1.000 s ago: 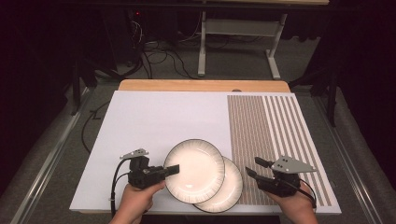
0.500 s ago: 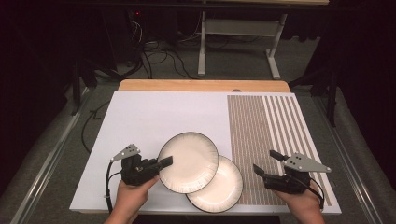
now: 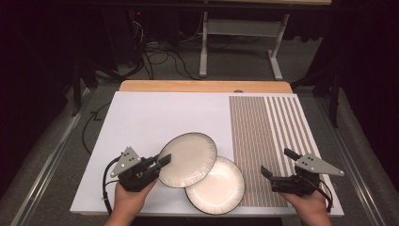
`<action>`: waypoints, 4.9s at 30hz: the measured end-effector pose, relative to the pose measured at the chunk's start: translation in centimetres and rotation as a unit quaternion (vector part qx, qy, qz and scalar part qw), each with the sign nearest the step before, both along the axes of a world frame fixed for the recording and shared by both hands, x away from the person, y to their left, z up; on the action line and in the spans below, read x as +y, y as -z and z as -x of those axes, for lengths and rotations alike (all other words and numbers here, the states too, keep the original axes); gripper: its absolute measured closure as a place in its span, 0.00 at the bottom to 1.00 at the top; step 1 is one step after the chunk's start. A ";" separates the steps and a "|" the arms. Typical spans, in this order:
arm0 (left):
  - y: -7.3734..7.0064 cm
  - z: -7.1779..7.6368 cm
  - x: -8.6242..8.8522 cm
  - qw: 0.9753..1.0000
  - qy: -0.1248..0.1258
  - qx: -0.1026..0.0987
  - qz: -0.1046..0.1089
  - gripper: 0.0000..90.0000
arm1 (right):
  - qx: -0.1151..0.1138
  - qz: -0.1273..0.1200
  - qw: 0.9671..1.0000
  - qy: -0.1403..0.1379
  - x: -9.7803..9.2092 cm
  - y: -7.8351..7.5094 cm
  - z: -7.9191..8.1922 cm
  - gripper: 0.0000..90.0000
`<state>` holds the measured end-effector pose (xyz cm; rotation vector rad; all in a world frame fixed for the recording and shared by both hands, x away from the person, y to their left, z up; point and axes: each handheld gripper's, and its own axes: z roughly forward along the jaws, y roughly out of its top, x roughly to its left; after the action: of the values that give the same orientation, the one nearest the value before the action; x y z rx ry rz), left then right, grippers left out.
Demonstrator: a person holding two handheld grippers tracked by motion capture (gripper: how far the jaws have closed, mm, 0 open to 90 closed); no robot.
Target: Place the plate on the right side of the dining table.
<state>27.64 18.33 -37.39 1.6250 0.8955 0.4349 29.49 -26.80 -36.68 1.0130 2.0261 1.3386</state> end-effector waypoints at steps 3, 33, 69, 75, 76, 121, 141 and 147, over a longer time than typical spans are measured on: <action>0.0 0.0 0.1 1.000 0.005 -0.005 -0.007 0.87 | -0.001 0.001 1.000 -0.002 0.0 0.0 0.0 0.01; -0.3 -0.1 1.0 0.998 0.026 -0.014 -0.048 0.87 | 0.004 -0.011 0.998 -0.061 4.5 -0.9 -1.2 0.03; -0.2 0.2 1.1 0.997 0.037 -0.034 -0.051 0.87 | 0.107 -0.015 0.980 -0.165 14.0 1.0 -4.0 0.57; -0.2 0.2 1.0 0.997 0.041 -0.041 -0.055 0.87 | 0.128 -0.012 0.977 -0.169 14.3 1.6 -3.9 0.68; -0.2 0.2 1.0 0.997 0.040 -0.041 -0.054 0.87 | 0.130 -0.013 0.977 -0.166 14.3 1.6 -3.9 0.70; -3.7 -3.8 -6.6 0.997 0.068 0.007 -0.047 0.88 | 0.075 -0.067 0.989 -0.112 5.2 -2.2 -4.0 0.96; -3.7 -7.0 -13.4 0.993 0.102 0.026 -0.057 0.88 | 0.063 -0.074 0.994 -0.055 -1.4 -2.4 -4.0 0.96; -3.6 -7.9 -15.4 0.991 0.113 0.038 -0.065 0.88 | 0.065 -0.080 0.994 -0.036 -3.2 -2.1 -3.9 0.96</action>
<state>35.59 2.92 -33.82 1.8499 0.7394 0.2802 33.41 -30.05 -34.57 1.1331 2.0960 1.5284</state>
